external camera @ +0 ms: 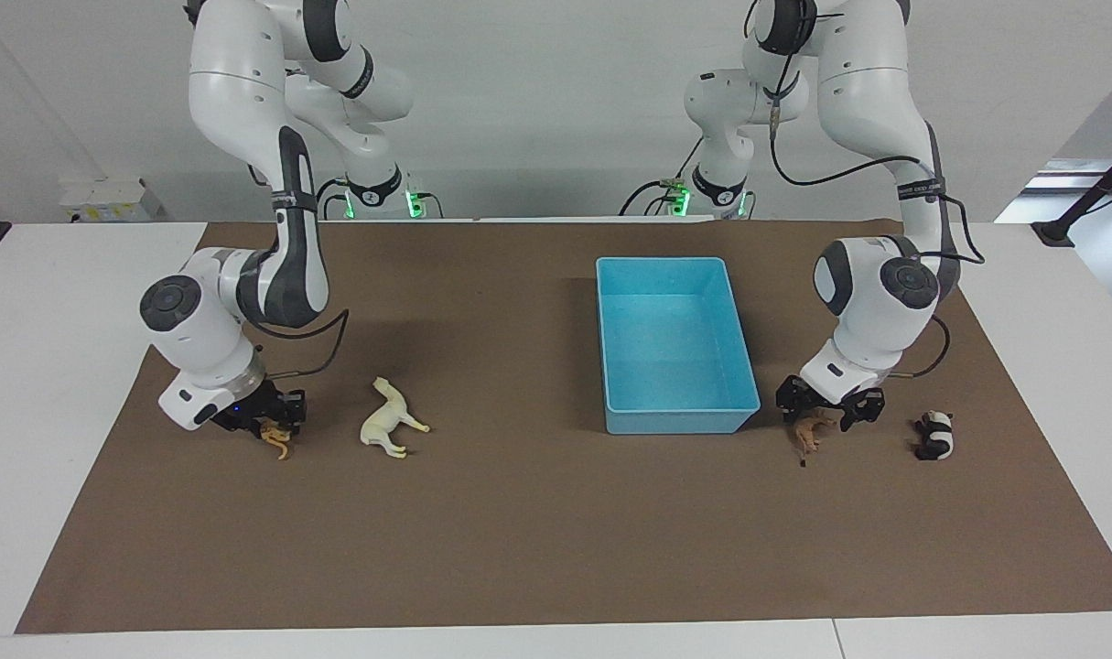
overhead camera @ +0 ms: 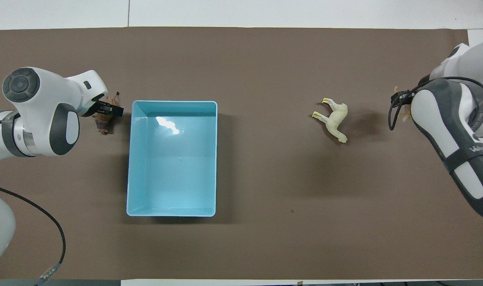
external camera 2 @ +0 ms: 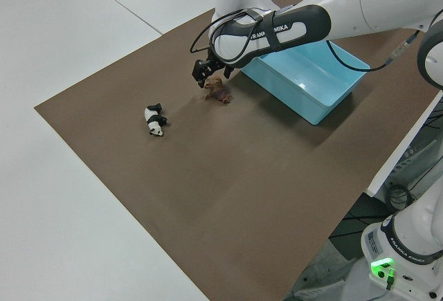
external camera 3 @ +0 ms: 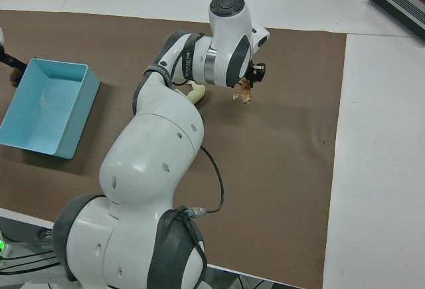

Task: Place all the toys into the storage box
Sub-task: 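Carry the orange deer into the blue box with the right gripper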

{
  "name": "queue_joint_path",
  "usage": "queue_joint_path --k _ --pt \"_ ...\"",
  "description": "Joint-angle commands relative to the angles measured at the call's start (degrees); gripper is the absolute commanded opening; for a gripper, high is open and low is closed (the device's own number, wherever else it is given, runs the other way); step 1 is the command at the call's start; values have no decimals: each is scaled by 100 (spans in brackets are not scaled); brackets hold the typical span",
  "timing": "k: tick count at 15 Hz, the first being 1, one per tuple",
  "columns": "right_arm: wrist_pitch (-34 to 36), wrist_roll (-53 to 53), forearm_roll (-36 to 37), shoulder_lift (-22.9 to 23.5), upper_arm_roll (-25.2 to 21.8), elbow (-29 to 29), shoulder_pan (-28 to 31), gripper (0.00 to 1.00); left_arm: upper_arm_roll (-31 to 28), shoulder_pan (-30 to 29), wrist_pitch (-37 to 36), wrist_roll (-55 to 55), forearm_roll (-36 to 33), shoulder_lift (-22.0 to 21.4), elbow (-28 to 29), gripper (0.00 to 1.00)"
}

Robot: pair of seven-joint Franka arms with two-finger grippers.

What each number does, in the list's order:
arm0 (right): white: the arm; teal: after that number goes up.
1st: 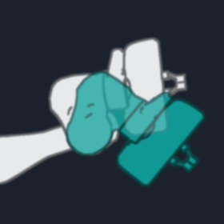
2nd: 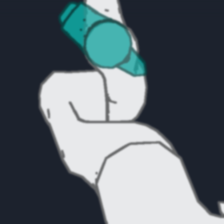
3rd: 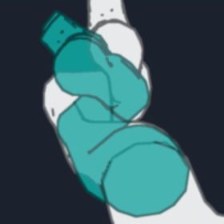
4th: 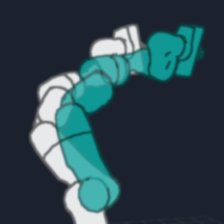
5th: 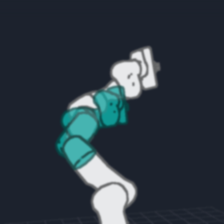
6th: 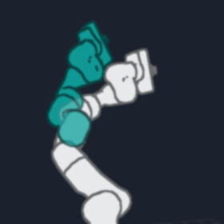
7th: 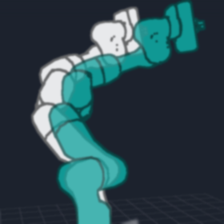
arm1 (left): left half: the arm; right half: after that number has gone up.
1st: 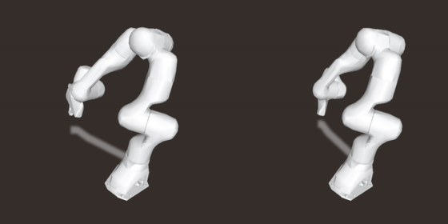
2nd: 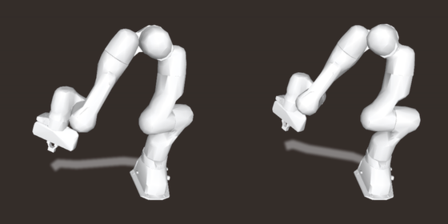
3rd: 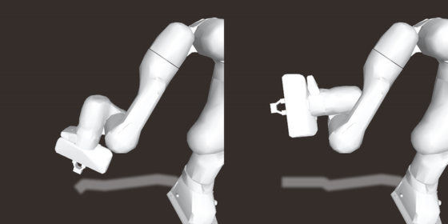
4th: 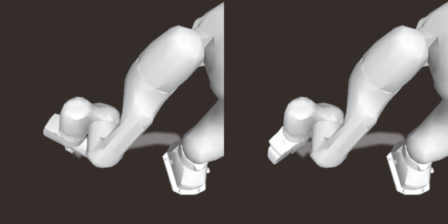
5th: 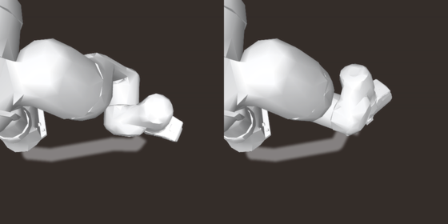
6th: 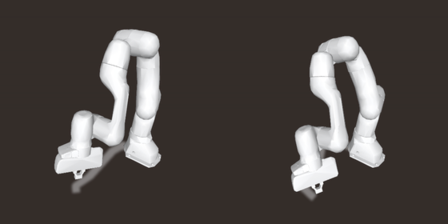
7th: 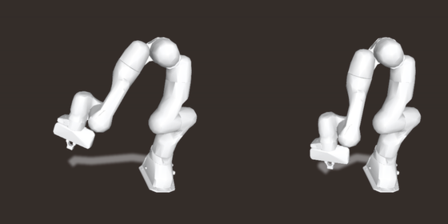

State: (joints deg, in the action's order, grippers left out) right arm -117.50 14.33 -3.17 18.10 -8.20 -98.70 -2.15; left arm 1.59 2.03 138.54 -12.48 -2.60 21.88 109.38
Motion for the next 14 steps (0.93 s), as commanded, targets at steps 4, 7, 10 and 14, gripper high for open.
queue_joint_path --k 4,7,10,14 --pt "2238 -2122 176 -290 12 1518 -1170 0 -45 17 182 -44 -100 -43 153 89" --pt "2102 -4202 115 -299 29 1608 -2496 0 -45 25 217 43 -91 -87 285 41" --pt "1311 -6252 -208 -281 29 1608 -3657 0 -36 34 217 376 -91 -114 312 0" --pt "-85 -7373 -377 52 56 1259 -4608 0 -36 8 147 466 -91 -114 268 0"
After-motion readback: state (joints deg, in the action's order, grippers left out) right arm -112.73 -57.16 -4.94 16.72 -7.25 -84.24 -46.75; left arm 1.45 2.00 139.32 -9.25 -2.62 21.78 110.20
